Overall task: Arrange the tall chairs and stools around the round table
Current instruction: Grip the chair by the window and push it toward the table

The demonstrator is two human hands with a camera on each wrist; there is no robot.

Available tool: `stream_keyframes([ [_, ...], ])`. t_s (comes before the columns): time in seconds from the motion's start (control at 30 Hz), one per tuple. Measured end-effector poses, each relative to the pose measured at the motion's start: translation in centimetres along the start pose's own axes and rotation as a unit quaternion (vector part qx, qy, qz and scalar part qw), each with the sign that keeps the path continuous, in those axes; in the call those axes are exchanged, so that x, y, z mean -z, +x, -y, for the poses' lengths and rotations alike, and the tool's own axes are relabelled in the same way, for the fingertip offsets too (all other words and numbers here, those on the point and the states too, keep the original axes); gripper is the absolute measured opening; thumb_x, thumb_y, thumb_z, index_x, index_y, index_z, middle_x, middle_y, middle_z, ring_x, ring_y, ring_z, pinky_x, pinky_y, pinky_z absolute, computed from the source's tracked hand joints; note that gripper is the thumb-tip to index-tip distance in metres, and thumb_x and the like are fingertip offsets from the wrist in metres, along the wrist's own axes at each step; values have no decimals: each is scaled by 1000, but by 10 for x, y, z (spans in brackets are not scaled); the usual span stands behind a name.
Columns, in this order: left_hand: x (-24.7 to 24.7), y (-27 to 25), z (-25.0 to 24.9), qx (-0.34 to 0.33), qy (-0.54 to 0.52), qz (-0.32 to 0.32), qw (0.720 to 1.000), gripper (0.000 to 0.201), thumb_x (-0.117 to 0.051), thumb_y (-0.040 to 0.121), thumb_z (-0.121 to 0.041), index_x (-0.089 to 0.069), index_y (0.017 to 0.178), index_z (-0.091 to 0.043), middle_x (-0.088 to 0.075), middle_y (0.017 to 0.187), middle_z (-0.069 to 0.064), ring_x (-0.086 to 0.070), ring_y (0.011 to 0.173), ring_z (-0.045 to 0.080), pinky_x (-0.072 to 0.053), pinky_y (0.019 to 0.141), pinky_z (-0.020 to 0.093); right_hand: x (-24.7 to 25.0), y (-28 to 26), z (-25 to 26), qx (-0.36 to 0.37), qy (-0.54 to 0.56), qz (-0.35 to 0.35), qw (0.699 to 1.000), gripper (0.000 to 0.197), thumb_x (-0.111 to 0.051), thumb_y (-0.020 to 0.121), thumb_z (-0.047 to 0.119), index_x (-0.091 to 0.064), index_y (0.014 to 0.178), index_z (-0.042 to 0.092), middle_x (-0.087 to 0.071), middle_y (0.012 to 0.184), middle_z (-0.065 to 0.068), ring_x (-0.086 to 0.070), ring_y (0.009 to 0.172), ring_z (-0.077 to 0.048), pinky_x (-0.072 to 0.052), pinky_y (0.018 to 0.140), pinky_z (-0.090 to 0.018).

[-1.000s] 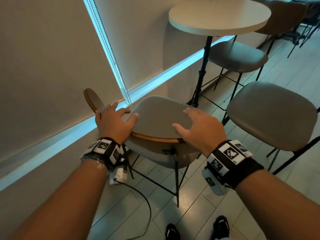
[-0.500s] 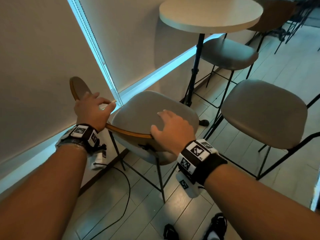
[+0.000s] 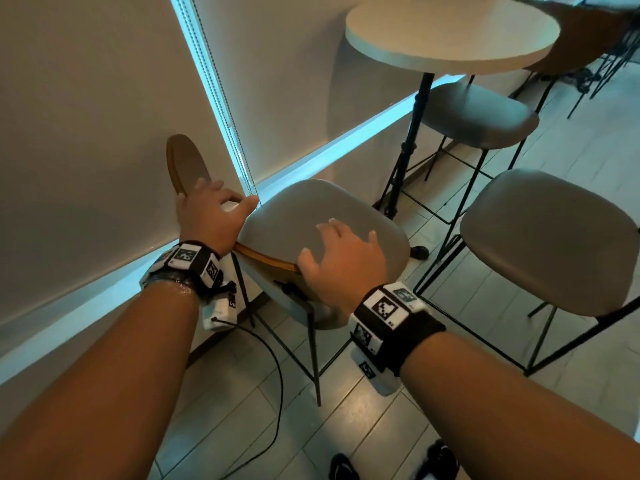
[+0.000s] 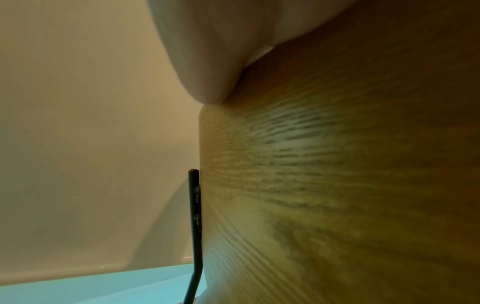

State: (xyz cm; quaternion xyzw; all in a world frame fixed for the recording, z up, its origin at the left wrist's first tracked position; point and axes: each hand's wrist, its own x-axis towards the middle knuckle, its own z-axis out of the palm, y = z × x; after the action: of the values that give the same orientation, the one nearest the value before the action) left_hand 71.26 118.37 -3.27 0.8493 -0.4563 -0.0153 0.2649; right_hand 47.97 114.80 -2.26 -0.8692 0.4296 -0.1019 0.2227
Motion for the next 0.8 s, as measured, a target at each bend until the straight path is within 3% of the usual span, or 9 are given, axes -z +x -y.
stream_keyframes([
  [0.07, -1, 2, 2, -11, -18, -7, 1000, 54, -46, 80, -62, -77, 100, -22, -56, 143, 8, -33, 141, 26, -9, 116, 56, -3, 2, 0, 36, -29, -25, 999, 61, -34, 91, 47, -45, 141, 16, -41, 152, -8, -45, 134, -24, -7, 118, -56],
  [0.13, -2, 4, 3, -17, -36, -10, 999, 49, -48, 82, -56, -77, 100, -21, -55, 143, 5, -31, 142, 24, -5, 117, 56, -5, 5, -1, 45, -16, -48, 998, 59, -37, 89, 46, -49, 138, 15, -45, 149, -7, -46, 133, -23, -4, 119, -52],
  [0.33, -5, 16, 8, -17, -61, -15, 998, 45, -47, 84, -52, -76, 99, -21, -57, 142, 3, -31, 144, 23, -5, 118, 57, -11, 12, 1, 39, 64, -87, 993, 55, -50, 89, 41, -53, 134, 11, -49, 144, -7, -45, 132, -23, -19, 117, -44],
  [0.47, -5, 32, 13, -24, -39, 3, 999, 50, -44, 83, -56, -76, 101, -22, -57, 143, 3, -31, 144, 24, -9, 116, 60, -13, 18, 6, 35, 95, -97, 990, 51, -55, 91, 36, -54, 133, 8, -51, 142, -8, -49, 127, -22, -36, 106, -35],
  [0.53, -5, 38, 15, -26, -30, 8, 999, 53, -42, 82, -57, -77, 101, -22, -57, 143, 3, -31, 144, 25, -10, 116, 60, -14, 22, 8, 35, 101, -98, 989, 50, -55, 92, 35, -54, 134, 8, -52, 141, -8, -49, 127, -21, -38, 102, -32],
  [0.8, -8, 55, 15, -53, -20, -11, 998, 58, -42, 81, -57, -78, 92, -13, -66, 130, 7, -45, 132, 30, -21, 113, 56, -17, 36, 6, 45, 111, -112, 986, 48, -55, 91, 33, -57, 130, 6, -55, 137, -10, -52, 124, -22, -44, 100, -36],
])
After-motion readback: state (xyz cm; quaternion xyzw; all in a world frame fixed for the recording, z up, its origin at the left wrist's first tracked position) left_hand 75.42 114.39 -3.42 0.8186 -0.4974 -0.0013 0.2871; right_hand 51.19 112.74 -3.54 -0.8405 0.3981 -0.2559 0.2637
